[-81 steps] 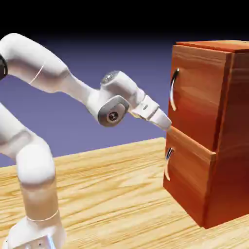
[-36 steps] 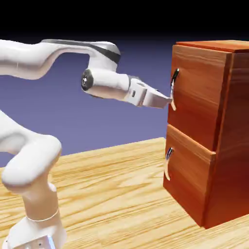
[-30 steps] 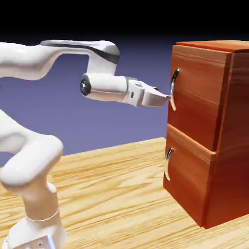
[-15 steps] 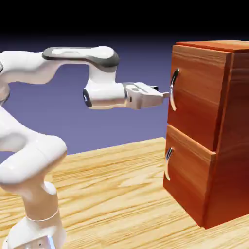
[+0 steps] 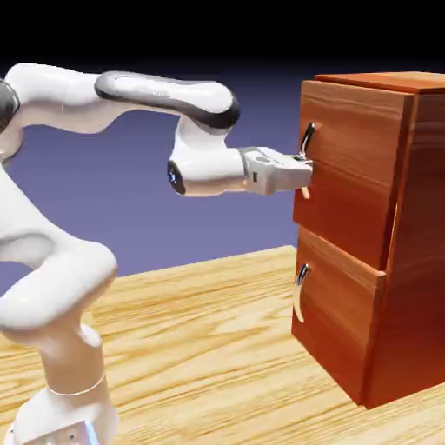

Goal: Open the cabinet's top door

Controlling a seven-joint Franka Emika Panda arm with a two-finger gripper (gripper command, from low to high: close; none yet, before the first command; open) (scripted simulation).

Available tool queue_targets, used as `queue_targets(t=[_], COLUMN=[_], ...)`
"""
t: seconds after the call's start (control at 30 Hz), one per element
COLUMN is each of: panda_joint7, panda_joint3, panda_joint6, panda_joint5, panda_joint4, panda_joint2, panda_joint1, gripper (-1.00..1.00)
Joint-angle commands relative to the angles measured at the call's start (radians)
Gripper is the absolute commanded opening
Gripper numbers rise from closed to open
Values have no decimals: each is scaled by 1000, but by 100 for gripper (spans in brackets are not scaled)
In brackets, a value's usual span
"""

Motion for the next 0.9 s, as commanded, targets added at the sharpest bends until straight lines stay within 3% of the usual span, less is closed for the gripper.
queue_targets(t=[0.0, 0.4, 0.87], panda_joint7=[26, 289, 455], panda_joint3=[-31, -391, -803], panda_joint6=[-16, -256, -707], panda_joint5=[-41, -563, -1172], panda_joint4=[-22, -241, -318], panda_joint2=[-6, -125, -167], panda_joint1=[31, 276, 273], gripper=[-100, -100, -100])
